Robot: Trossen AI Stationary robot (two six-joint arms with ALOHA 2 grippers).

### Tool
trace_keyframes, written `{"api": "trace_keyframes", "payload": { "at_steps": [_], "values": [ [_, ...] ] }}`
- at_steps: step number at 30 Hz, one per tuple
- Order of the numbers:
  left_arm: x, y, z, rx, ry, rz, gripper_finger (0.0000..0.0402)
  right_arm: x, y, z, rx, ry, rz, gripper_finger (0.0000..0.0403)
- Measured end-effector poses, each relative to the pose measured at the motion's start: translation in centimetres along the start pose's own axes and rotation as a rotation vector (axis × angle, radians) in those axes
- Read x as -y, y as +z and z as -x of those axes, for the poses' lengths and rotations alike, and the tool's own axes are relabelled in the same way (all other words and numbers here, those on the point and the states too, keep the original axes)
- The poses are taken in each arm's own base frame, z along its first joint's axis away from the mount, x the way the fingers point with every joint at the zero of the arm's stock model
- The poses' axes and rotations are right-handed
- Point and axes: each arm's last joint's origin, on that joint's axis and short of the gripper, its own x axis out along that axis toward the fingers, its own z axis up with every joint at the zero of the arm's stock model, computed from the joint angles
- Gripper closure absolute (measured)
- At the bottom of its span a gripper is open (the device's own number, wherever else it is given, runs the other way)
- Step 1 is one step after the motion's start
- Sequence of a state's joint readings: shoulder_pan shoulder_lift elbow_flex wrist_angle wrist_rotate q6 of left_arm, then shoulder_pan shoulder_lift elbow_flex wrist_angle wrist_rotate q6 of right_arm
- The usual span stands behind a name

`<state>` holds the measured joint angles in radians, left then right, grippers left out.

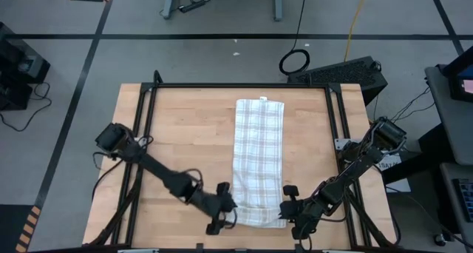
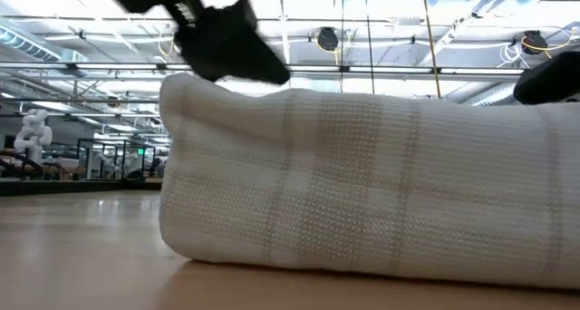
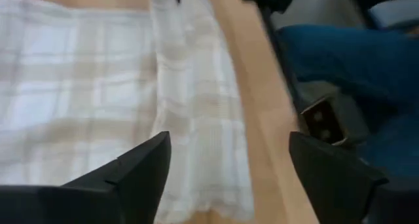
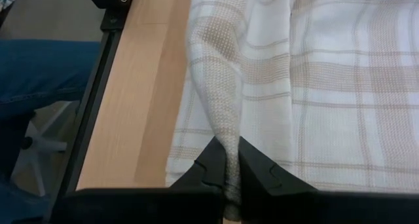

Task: Roll towel into tight, uniform cylinder
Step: Roll the white towel

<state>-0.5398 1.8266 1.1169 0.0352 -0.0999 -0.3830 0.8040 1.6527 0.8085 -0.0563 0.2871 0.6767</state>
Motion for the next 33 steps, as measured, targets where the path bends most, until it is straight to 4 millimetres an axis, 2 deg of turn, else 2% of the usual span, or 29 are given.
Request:
{"api": "trace_keyframes", "payload": {
  "at_steps": [6,10,14,23,28,33],
  "values": [
    [2.5,-1.5,0.0,0.065,0.156,-0.063,0.0028,0.0,0.0,0.0,0.0,0.0,-0.008,0.0394],
    [3.0,-2.1,-0.7,0.082,0.172,-0.069,0.0014,0.0,0.0,0.0,0.0,0.0,-0.015,0.0394],
    [2.7,-2.5,-1.9,0.099,0.189,-0.058,0.0026,0.0,0.0,0.0,0.001,-0.003,-0.018,0.0394],
    [2.6,-2.9,-2.1,0.096,0.218,-0.062,0.0105,0.0,0.0,0.0,0.0,-0.004,-0.01,0.0394],
    [2.6,-2.8,-2.1,0.103,0.238,-0.067,0.0103,0.0,0.0,0.0,0.001,-0.004,-0.011,0.0394],
    [2.8,-3.0,-2.2,0.06,0.142,-0.065,0.0092,0.0,0.0,0.0,0.001,-0.004,-0.012,0.0394]
  ]
}}
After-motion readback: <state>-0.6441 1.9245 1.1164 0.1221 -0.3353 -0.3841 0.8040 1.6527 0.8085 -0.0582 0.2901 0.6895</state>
